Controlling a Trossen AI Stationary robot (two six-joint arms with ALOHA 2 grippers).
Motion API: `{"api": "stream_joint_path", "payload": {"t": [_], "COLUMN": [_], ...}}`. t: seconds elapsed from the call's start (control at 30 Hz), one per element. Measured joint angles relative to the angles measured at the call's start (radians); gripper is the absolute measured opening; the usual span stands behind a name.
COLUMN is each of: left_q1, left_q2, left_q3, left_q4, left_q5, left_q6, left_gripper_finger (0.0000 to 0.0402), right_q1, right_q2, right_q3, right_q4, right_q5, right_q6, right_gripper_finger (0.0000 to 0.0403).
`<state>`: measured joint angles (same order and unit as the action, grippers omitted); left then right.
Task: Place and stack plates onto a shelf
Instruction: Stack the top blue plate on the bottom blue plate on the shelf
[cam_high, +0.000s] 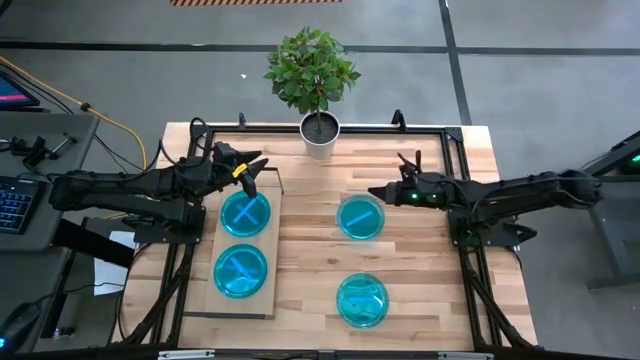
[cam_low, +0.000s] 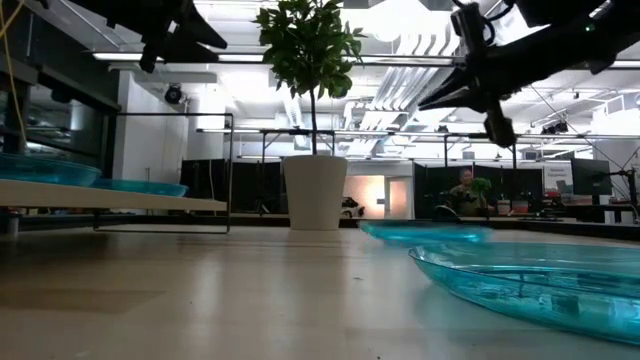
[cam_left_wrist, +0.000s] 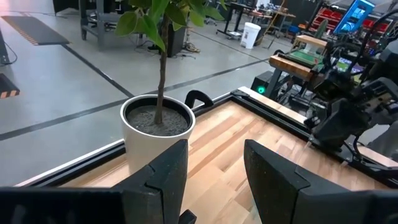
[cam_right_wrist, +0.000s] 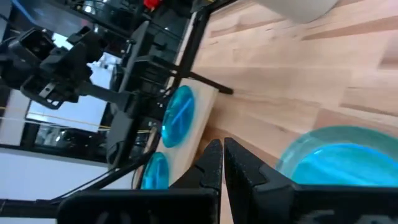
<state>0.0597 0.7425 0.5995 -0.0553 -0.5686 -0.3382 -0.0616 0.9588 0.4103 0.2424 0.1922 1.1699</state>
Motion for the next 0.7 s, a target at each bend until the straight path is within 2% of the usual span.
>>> {"api": "stream_joint_path", "payload": {"t": [0.1,0.37,0.53,0.7], "left_q1": [0.0,0.0,0.0,0.0], "left_q2": [0.0,0.0,0.0,0.0], "left_q3": [0.0,0.0,0.0,0.0], "left_q4": [0.001,0.001,0.001,0.001], "left_q5": [0.0,0.0,0.0,0.0], "left_q6": [0.0,-0.012,-0.009,-0.01], "left_gripper_finger": [0.0147,0.0147,0.0147,0.0147], "right_q1": [0.015,0.007,-0.014,-0.018], "right_q2": [0.053,0.105,0.105,0.105], "right_q3": [0.003,0.036,0.037,0.037], "right_q4": [0.048,-0.045,-0.218,-0.432], "right_q5": [-0.001,-0.007,-0.024,-0.109], "right_q6": [0.001,-0.026,0.001,-0.003], "right_gripper_finger": [0.0,0.0,0.0005,0.006]}}
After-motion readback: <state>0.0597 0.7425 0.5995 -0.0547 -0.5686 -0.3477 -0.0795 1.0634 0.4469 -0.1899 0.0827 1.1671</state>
